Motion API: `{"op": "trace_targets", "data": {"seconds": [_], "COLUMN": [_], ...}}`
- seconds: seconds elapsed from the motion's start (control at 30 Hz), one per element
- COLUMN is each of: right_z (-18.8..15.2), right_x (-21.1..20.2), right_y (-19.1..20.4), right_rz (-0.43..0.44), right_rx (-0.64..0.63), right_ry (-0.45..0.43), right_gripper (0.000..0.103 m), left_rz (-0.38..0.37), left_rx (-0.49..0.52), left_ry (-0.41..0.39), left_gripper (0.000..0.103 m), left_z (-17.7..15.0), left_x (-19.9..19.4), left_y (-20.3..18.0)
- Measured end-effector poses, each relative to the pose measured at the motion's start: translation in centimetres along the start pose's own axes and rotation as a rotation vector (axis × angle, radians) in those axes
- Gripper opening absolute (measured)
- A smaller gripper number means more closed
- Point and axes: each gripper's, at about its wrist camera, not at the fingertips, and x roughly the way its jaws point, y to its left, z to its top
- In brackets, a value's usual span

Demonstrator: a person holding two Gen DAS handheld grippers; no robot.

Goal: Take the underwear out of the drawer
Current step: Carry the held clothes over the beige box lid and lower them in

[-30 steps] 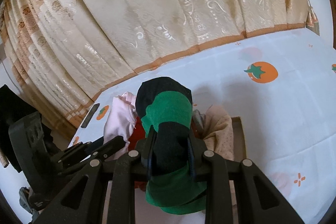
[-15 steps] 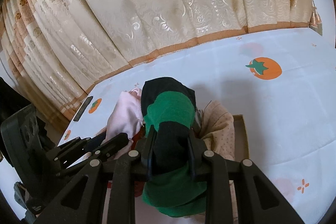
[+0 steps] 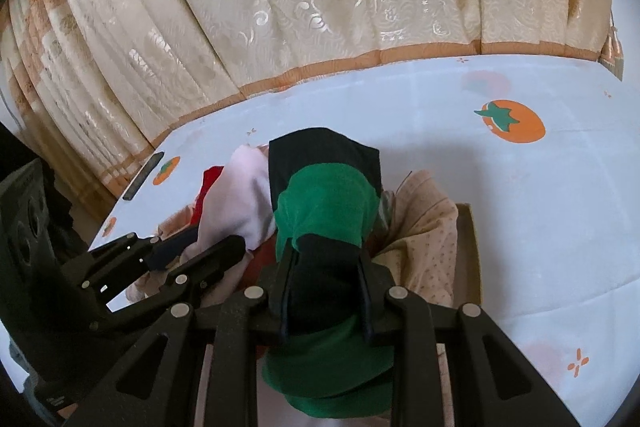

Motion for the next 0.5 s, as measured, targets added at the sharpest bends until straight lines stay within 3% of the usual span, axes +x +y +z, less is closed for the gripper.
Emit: {"op": "trace_targets", "data": {"seconds": [0.5], "right_z": [-0.26], "right_x": [0.33], "right_y": [0.18], "right_rz": [-0.017], "right_rx": [-0.027], "right_ry": [0.040], "right_gripper": [0.034], "left_rz": [0.006], "left_rx": [0.027], "left_ry": [-0.002], "left_gripper": [0.025], "left_z": [-0.20], "left_x": [-0.23], "left_y": [-0.22]}}
